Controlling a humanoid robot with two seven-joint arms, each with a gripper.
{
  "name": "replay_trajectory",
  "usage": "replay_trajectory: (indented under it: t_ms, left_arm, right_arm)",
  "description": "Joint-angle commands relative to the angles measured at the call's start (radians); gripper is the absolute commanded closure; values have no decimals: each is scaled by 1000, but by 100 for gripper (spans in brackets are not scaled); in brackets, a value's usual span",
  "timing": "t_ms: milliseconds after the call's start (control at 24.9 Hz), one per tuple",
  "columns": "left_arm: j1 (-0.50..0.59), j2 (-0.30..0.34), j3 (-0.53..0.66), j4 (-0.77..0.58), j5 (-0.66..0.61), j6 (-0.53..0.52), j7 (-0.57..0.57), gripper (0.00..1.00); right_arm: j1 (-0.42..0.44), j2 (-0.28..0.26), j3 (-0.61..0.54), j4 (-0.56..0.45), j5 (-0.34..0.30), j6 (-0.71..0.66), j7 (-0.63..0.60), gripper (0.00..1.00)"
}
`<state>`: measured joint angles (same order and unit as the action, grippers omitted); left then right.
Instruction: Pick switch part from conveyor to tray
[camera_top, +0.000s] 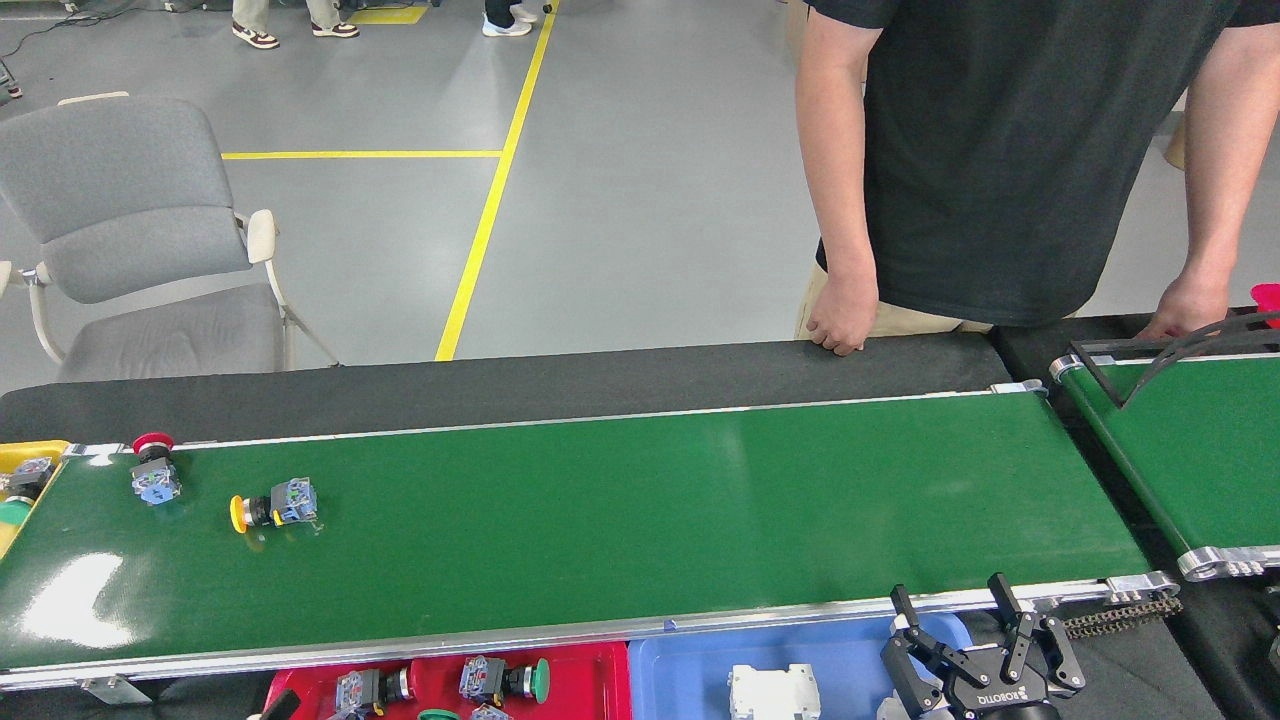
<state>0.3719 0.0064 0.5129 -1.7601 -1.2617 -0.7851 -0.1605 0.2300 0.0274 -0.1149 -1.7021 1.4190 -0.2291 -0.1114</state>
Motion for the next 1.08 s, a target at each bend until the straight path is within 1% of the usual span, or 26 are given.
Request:
replay_trajectory:
  t_ms: [0, 80, 121, 161, 201, 241, 402, 522, 603, 723, 844, 924, 1045]
  left_arm:
    - [-47, 4, 58, 5, -7, 50, 24, 0]
    - [-103, 32, 98, 63, -28, 187, 47, 0]
    - [-117, 47, 105, 85, -53, 214, 67, 0]
    - [-122, 83, 108, 111, -110, 247, 119, 0]
    - [-120, 99, 108, 125, -166, 277, 179, 0]
    - [-119, 107, 105, 136, -196, 300, 219, 0]
    - [-125, 116, 98, 188, -197, 293, 233, 0]
    - [-142, 129, 96, 197, -193, 260, 228, 0]
    - [-179, 141, 96, 226, -188, 247, 188, 0]
    - [-283, 142, 78, 304, -189, 248, 101, 0]
    - [-366, 149, 59, 413, -194, 271, 90, 0]
    - [-383, 184, 59, 475, -196, 306, 91, 0]
    - [-387, 241, 59, 533, -189, 366, 96, 0]
  right_arm:
    - [-3, -14, -3, -16, -5, -1, -1, 0]
    - [-3, -14, -5, -16, -5, 1, -1, 0]
    - [-3, -14, -5, -17, -6, 1, -1, 0]
    - [-3, -14, -5, -16, -6, 1, -1, 0]
    - [-3, -14, -6, -16, -6, 1, 1, 0]
    - [-3, -14, -6, -16, -6, 1, 1, 0]
    - [-3, -14, -9, -16, -6, 1, -1, 0]
    - [-3, -12, -8, -16, -6, 1, -1, 0]
    - [-3, -14, -8, -16, -6, -1, -1, 0]
    - [-5, -11, -8, -16, -6, -1, -1, 0]
    - [-5, -14, -8, -17, -6, -7, -1, 0]
    - [-8, -17, -8, -16, -6, -10, -1, 0]
    - [-12, -18, -2, -16, -8, -12, -2, 0]
